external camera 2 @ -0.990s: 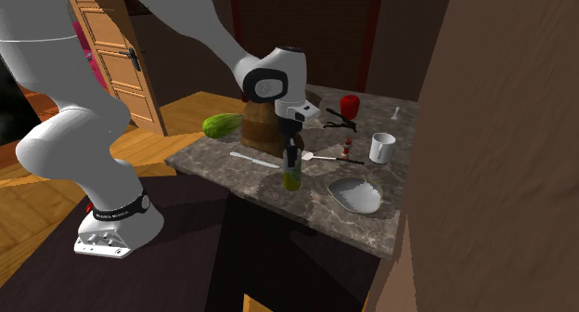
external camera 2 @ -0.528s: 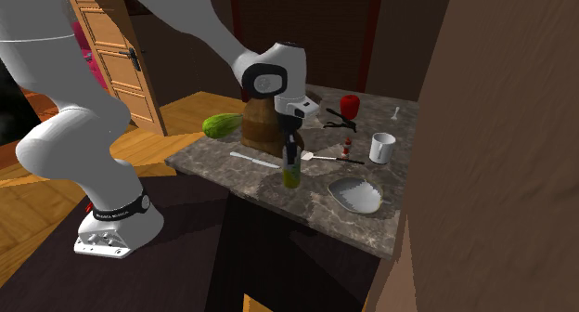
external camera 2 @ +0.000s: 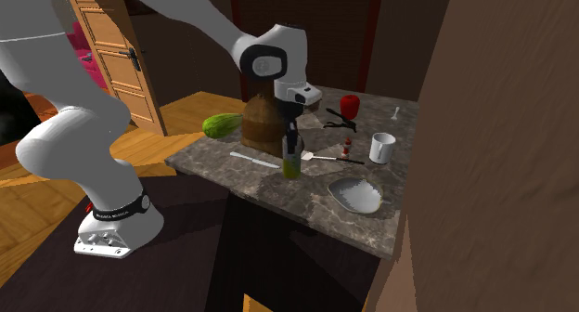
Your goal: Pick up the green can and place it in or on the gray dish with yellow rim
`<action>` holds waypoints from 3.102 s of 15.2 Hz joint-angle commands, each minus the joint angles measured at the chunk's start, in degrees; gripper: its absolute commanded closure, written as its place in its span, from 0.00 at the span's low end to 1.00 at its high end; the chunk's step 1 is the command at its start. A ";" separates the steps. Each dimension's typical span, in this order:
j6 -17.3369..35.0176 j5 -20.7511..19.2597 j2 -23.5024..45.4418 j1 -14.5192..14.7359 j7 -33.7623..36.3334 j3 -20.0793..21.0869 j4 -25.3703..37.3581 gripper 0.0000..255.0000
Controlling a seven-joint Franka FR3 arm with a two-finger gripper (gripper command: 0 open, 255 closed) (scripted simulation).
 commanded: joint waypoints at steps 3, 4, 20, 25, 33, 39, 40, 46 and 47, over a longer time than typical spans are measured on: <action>-3.40 0.68 -2.16 -0.04 -0.64 -0.20 1.32 1.00; -4.21 0.81 -2.62 -0.04 -0.74 -0.23 1.67 1.00; -15.93 -2.17 6.80 -3.39 -5.73 -3.72 22.49 1.00; -20.87 -3.85 15.62 -4.74 -8.22 -5.23 36.07 1.00; -24.89 -5.21 25.59 -5.52 -10.44 -6.48 49.95 1.00; -20.70 -5.42 26.51 -5.55 -10.31 -6.58 46.67 1.00; -20.02 -5.46 26.70 -5.55 -10.28 -6.60 46.17 1.00; -16.02 -5.76 28.09 -5.52 -10.11 -6.75 43.55 1.00; -15.37 -5.81 28.36 -5.51 -10.07 -6.77 43.16 1.00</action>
